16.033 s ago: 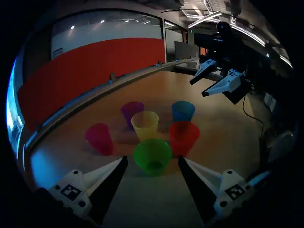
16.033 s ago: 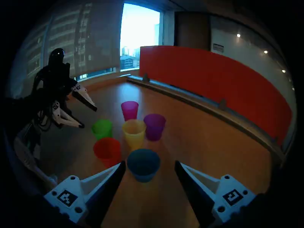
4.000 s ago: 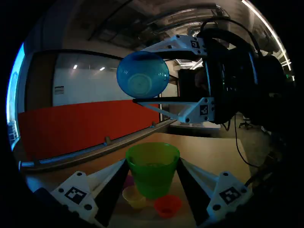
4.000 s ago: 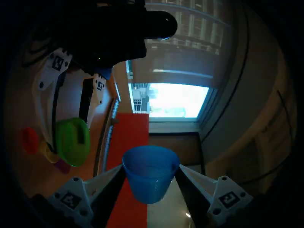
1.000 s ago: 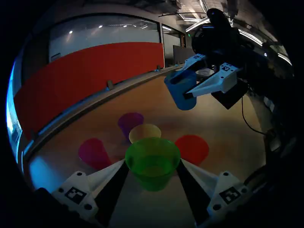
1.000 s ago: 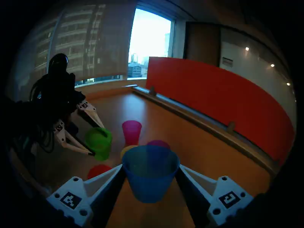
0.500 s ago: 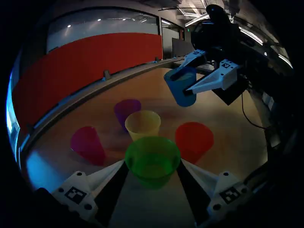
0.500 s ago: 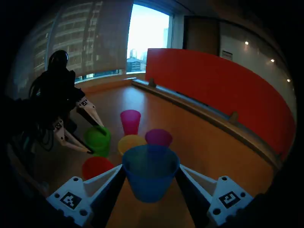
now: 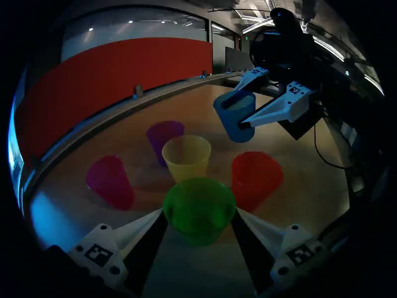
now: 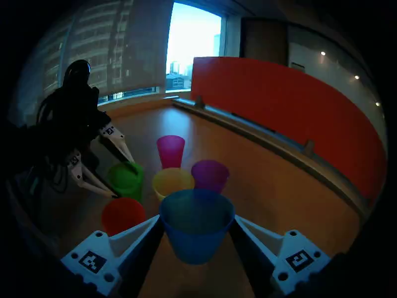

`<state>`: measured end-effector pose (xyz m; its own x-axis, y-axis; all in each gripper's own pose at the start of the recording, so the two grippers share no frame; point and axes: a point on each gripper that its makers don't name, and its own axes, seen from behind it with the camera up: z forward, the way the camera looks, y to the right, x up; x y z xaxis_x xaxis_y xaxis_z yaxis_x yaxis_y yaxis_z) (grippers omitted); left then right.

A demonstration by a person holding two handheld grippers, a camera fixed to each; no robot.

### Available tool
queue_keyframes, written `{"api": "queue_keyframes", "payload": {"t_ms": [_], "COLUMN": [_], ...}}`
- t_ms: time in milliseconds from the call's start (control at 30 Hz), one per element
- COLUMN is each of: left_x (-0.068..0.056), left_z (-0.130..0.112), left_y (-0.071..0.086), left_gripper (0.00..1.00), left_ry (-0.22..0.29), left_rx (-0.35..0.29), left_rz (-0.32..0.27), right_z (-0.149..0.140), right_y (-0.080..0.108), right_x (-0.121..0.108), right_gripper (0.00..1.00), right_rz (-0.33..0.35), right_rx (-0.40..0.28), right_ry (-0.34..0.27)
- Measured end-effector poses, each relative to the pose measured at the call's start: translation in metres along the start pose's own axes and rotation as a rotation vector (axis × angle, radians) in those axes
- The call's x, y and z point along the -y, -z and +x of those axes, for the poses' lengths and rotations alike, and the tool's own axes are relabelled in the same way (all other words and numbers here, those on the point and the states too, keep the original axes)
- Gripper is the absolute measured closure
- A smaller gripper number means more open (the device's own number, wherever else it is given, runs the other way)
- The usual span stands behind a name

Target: Pour water

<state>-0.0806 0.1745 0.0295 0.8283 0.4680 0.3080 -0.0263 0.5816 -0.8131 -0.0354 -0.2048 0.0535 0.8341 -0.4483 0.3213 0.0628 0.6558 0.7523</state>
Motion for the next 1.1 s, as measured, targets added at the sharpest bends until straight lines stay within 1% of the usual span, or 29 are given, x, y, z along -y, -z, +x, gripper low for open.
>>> {"api": "queue_keyframes", "payload": {"t_ms": [267,400,633,700,833,967,1100], "left_x": [0.0,-0.002,0.0,0.001,0.003,0.004,0.006], "left_z": [-0.005,-0.007,-0.011,-0.012,-0.015,-0.017,-0.02], "left_y": [0.002,0.004,0.004,0.004,0.006,0.009,0.013], "left_gripper": [0.15,0.15,0.13,0.1,0.0,0.0,0.0], "left_ry": [0.014,0.012,0.01,0.007,0.007,0.01,0.001], "left_rx": [-0.006,-0.007,0.004,0.009,0.021,0.032,0.042], "left_rz": [-0.009,-0.016,-0.019,-0.017,-0.016,-0.015,-0.006], "right_z": [-0.012,-0.018,-0.026,-0.028,-0.033,-0.037,-0.04], "right_y": [-0.007,-0.012,-0.017,-0.018,-0.021,-0.024,-0.027], "right_x": [-0.001,-0.001,0.002,0.003,0.005,0.006,0.007], "right_gripper": [0.11,0.11,0.11,0.11,0.11,0.11,0.11], "right_rz": [-0.008,-0.012,-0.011,-0.01,-0.008,-0.006,-0.004], "right_rx": [0.018,0.029,0.043,0.046,0.055,0.063,0.071], "right_ry": [-0.011,-0.021,-0.036,-0.037,-0.04,-0.045,-0.046]}}
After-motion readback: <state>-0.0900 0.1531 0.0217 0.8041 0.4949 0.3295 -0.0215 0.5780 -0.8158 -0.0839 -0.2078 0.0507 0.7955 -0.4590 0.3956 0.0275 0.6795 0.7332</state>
